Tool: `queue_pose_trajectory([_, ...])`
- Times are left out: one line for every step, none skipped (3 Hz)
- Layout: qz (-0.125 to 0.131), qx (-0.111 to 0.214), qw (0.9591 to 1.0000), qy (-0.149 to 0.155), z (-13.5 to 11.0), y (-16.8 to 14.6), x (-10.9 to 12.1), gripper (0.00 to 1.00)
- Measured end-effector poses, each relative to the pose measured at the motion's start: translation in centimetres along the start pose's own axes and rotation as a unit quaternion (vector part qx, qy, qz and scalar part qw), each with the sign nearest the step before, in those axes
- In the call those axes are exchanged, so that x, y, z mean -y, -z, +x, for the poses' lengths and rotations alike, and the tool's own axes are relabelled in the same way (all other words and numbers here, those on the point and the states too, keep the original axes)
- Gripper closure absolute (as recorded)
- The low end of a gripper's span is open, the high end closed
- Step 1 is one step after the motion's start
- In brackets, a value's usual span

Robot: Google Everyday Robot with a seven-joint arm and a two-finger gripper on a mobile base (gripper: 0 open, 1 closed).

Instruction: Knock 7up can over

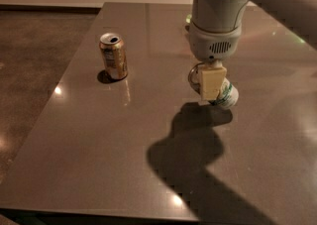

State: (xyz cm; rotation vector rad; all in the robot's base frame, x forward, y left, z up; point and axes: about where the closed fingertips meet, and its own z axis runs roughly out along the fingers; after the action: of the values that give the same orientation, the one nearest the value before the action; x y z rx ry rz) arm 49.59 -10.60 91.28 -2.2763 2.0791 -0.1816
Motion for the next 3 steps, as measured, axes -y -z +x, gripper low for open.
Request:
queue_pose_trajectory([-0.019, -0.006, 0.9995, 0.024, -0.3, -1.0, -0.7, 0.36])
queue_pose_trajectory([-0.031, -0.009, 0.9985, 0.043, -0.6, -1.8, -1.2, 0.13])
queue_pose_trajectory([-0.041, -0.011, 0.9975, 0.056, -0.7, -2.3, -1.6, 0.00])
